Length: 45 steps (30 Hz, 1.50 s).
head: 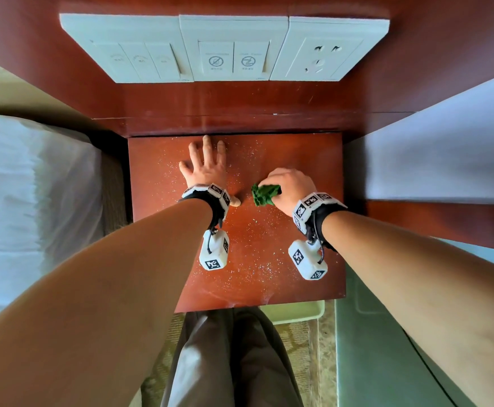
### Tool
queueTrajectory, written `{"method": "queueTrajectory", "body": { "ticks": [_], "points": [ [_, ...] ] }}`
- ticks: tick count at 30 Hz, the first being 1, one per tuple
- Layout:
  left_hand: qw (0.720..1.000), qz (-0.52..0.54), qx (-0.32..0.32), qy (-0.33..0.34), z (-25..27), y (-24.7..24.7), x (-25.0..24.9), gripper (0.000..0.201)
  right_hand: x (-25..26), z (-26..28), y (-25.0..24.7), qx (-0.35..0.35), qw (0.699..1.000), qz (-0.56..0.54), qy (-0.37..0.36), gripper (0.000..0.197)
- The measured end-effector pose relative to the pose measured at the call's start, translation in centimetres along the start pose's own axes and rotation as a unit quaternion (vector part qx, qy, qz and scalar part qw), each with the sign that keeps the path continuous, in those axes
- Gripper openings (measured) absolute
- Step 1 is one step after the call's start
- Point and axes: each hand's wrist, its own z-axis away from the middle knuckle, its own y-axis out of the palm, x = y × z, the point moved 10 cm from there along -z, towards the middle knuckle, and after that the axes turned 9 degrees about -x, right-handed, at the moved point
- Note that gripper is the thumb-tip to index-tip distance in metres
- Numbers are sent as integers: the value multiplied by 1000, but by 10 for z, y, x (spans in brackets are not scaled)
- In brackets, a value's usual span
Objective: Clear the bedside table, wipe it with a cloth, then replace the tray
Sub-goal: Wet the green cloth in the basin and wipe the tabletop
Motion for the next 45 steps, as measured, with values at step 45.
{"method": "queueTrajectory", "body": {
  "ticks": [45],
  "points": [
    [999,25,-23,10,0,-2,3,150,12,-14,27,121,991,-37,34,44]
  ]
}}
